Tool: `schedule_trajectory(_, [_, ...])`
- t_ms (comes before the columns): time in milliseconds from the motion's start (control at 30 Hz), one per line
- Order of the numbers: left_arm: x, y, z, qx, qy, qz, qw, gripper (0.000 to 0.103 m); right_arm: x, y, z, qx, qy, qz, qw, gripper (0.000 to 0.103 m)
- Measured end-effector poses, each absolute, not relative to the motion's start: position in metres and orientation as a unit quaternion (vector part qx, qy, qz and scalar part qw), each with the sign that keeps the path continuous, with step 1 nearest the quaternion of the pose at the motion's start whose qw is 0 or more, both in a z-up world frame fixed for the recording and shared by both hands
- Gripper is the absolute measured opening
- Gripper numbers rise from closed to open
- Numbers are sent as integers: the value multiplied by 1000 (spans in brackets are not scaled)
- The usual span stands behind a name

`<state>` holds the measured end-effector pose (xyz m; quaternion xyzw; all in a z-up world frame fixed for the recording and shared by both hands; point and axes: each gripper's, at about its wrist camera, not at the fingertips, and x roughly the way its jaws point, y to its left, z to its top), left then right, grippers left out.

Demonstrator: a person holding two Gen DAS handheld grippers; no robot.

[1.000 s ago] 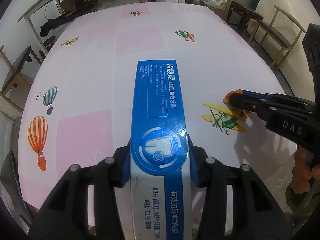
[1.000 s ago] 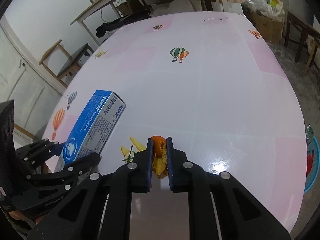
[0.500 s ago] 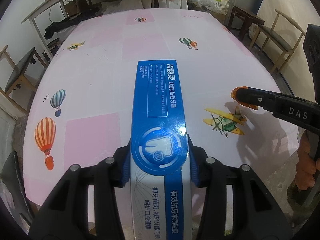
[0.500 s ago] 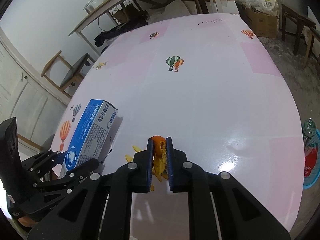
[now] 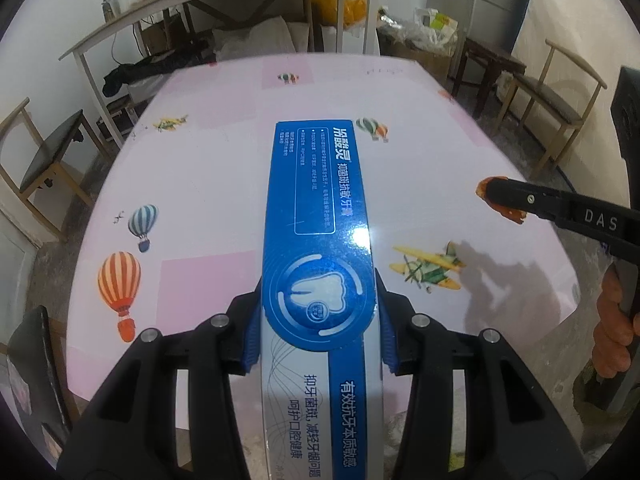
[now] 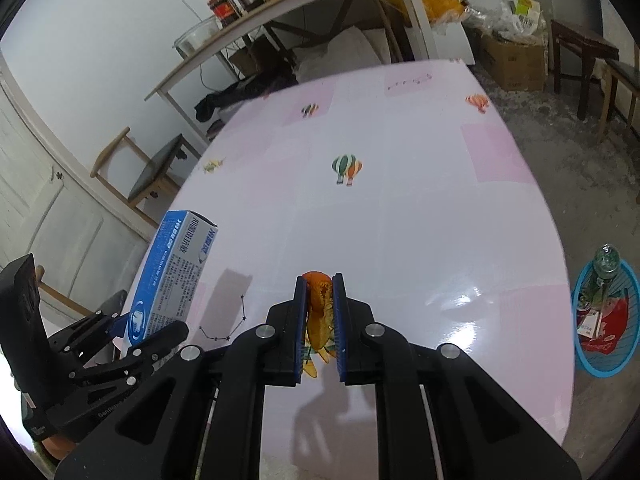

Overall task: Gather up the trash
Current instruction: 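Carry the toothpaste box and orange peel with both tools toward the wastebasket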

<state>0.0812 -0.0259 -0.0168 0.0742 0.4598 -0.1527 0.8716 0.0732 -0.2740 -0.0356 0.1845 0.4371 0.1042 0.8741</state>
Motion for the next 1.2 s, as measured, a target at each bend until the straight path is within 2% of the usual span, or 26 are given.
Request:
schedule_trajectory(333, [74, -43, 24, 46, 428, -203, 879, 44, 44, -317, -1, 220, 382, 68, 895, 12])
schedule_trajectory(633, [95, -151, 61, 3, 437, -375, 818, 44, -39, -442, 20, 297, 305, -80, 901, 12])
schedule_trajectory(800, [109, -249, 38, -8, 508, -454, 732, 44, -90, -512, -14, 368, 298, -159, 866, 12])
schedule_trajectory(1000, [116, -352, -28, 2, 601, -456, 656, 44, -123, -571, -97, 465, 325, -214, 795, 12])
schedule_trajectory(1200, [107, -443, -81, 74, 622, -450, 637, 44, -149, -605, -160, 532, 327, -253, 739, 12])
